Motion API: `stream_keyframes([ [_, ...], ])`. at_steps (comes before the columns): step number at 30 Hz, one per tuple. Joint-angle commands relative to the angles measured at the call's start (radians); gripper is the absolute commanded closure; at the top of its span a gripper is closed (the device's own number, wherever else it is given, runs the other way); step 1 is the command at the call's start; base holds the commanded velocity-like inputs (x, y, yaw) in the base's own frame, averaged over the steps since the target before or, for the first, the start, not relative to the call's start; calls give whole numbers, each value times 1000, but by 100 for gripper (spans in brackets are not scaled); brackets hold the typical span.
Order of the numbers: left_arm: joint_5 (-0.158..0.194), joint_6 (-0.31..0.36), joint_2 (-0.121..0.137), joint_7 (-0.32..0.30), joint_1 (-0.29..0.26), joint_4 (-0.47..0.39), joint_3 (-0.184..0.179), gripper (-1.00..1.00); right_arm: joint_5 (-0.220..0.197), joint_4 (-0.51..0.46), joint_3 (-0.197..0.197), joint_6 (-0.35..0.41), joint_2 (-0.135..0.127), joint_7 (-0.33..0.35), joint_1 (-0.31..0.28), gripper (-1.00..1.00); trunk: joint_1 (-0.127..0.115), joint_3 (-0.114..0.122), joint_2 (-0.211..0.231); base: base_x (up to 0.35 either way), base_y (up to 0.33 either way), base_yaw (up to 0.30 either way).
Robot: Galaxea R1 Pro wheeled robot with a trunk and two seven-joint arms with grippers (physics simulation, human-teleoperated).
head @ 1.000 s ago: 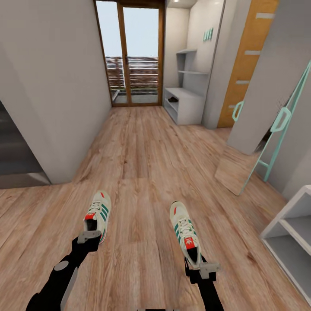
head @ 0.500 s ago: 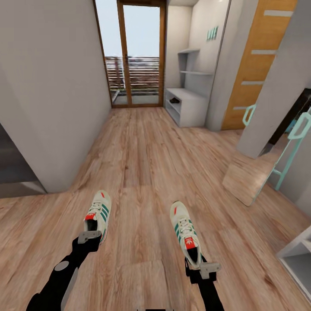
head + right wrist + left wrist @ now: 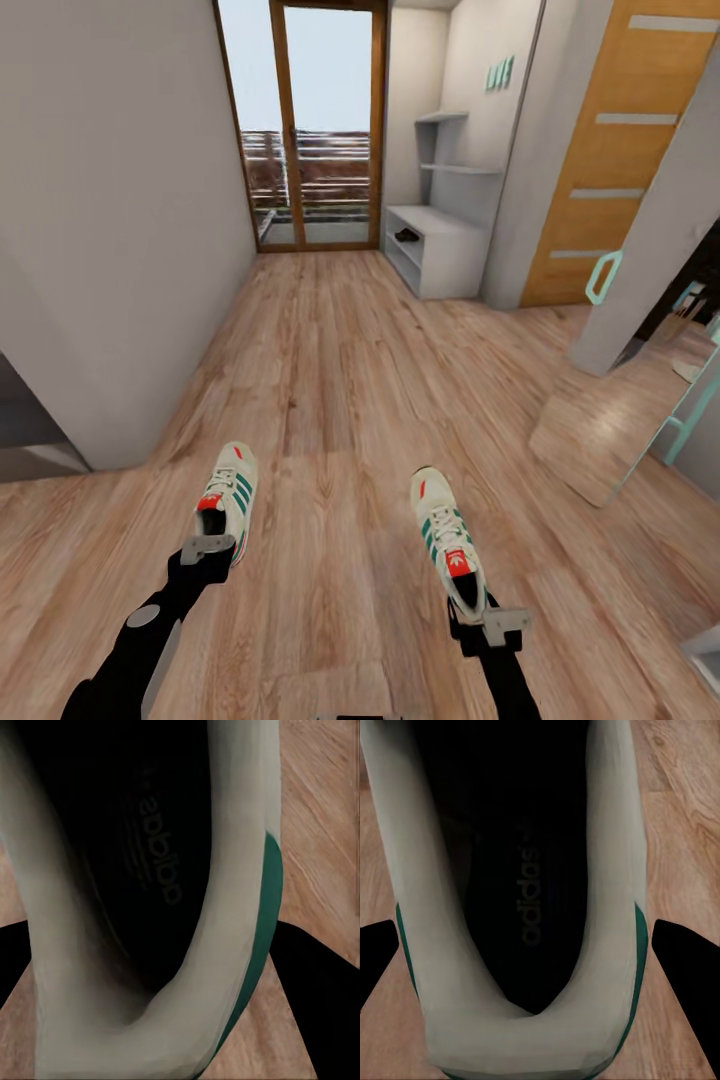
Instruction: Pick up the two gym shoes and the two sandals from the corridor floor and place them onto the hallstand (shoe rack) in the corridor, making sure they are on the rack and not on the floor. Arrange them so the two gym shoes are next to each other and the two sandals are next to each other.
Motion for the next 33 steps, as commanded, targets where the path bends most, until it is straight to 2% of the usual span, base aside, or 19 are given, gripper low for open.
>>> stream_keyframes([
  [1, -9, 4, -1, -7, 0, -2, 4, 100, 12, 1, -20, -1, -5, -9, -1, 100, 0, -1, 0, 338, 1, 0],
  [3, -9, 4, -1, -6, 0, -2, 4, 100, 12, 1, -60, -1, -9, -9, -1, 100, 0, -1, 0, 338, 1, 0],
  [4, -9, 4, -1, -6, 0, -2, 4, 100, 12, 1, -110, -1, -12, -8, -1, 100, 0, -1, 0, 338, 0, 0],
  [7, -8, 4, -1, -6, 0, -2, 4, 100, 13, 1, -140, -1, -11, -6, -1, 100, 0, -1, 0, 338, 0, 0],
  [20, -8, 4, -1, -6, 0, -2, 4, 100, 19, 2, -149, -1, -4, -3, -1, 100, 0, -1, 0, 339, 0, 5],
  [33, -8, 4, -1, -6, 0, -2, 4, 100, 18, 2, -149, -1, -4, -4, -1, 100, 0, -1, 0, 339, 0, 180],
])
